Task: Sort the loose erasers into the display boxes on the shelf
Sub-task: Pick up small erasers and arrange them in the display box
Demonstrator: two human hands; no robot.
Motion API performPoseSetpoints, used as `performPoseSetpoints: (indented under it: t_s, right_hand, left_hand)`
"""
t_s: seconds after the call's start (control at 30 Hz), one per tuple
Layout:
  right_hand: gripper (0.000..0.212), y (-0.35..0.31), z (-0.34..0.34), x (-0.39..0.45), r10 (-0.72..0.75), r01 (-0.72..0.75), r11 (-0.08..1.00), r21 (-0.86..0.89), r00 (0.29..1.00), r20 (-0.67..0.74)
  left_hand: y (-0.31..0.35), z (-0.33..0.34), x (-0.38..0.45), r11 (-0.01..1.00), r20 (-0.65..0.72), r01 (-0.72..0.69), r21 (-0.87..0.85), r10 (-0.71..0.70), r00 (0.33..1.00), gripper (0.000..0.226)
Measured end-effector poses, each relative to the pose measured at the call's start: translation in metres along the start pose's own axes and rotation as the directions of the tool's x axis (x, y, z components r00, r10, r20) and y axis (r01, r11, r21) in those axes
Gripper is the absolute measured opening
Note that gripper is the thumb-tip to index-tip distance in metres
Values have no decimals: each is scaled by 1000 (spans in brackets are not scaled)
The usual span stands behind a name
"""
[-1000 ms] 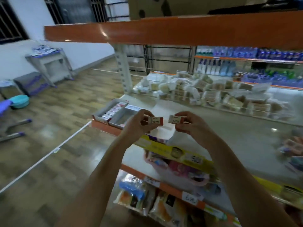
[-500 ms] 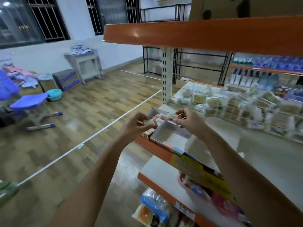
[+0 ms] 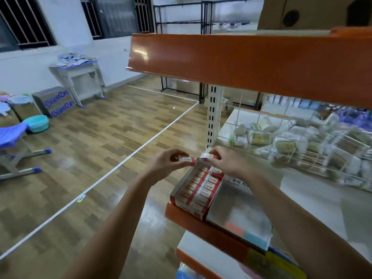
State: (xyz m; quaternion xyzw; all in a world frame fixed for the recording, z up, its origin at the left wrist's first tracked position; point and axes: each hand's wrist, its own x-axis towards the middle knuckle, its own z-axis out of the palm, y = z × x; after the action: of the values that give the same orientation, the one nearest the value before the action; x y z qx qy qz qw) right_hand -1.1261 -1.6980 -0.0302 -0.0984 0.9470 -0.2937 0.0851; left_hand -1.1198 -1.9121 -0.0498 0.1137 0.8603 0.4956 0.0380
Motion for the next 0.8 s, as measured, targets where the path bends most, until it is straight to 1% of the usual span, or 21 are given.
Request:
performPoseSetpoints:
  t_s: [0.07, 0.17, 0.3, 0.37, 0.43, 0.53, 0.6, 0.7, 0.8]
  right_hand:
    - [33, -2, 6, 10, 29, -28, 999, 23, 999, -36]
    - [33, -1, 16, 25, 79, -67, 993, 92, 988, -132]
    - [29, -5, 24, 28, 157, -104, 961, 256, 968, -196]
    - [27, -8, 30, 29, 185, -116, 951, 285, 955, -230]
    - [28, -10, 35, 31, 215, -140, 946, 293, 946, -241]
    - [27, -15, 43, 30, 257, -181, 939, 293, 935, -245]
    - [24, -18, 48, 27, 267, -192, 940, 283, 929, -256]
    - [24, -19, 57, 23, 283, -202, 937, 284, 918, -279]
    - [20, -16, 63, 21, 266, -217, 959, 180, 909, -321]
  left_hand:
    - [-8, -6, 15, 1000, 13, -16, -26, 16, 1000, 24]
    - [-18, -15, 38, 996, 4, -58, -62, 59, 998, 29]
    - [-31, -23, 59, 990, 93, -103, -101, 112, 989, 50]
    - [-39, -25, 67, 988, 138, -123, -98, 136, 981, 51]
    - [-46, -28, 73, 986, 166, -137, -95, 152, 974, 43]
    - [-55, -32, 82, 982, 205, -146, -116, 167, 964, 22]
    - [-58, -35, 86, 975, 242, -168, -144, 199, 950, 14]
    - [-61, -39, 93, 969, 285, -189, -160, 228, 931, 12]
    - [-60, -38, 96, 962, 328, -212, -170, 258, 909, 12]
